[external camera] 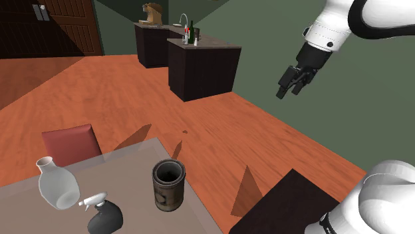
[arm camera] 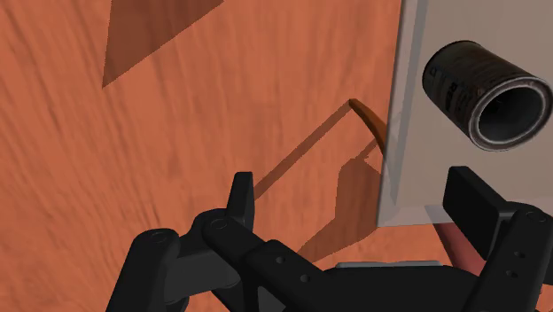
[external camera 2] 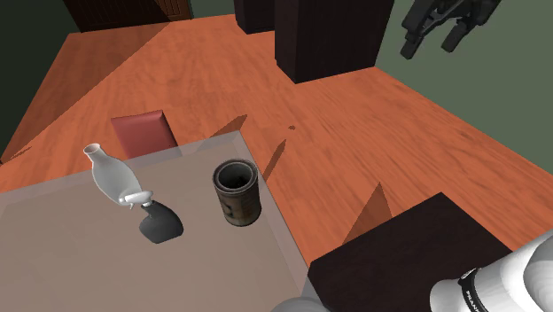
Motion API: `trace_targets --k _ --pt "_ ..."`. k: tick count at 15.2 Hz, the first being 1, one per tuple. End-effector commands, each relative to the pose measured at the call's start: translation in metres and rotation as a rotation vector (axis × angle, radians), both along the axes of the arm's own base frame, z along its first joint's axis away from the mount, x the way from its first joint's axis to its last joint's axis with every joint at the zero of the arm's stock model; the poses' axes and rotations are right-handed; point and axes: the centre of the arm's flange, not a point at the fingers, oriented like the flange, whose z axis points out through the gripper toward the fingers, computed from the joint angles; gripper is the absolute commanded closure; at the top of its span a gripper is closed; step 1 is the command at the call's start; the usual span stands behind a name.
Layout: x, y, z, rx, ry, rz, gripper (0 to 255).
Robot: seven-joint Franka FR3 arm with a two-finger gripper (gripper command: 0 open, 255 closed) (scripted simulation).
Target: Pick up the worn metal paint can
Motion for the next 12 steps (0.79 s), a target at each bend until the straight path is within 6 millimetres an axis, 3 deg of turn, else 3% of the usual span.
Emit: trace_targets --k 1,12 --pt "0.0 0.0 0.0 0.0 0.0 0.0 0" --pt "0.058 0.086 -0.104 0.0 0.023 -0.045 0"
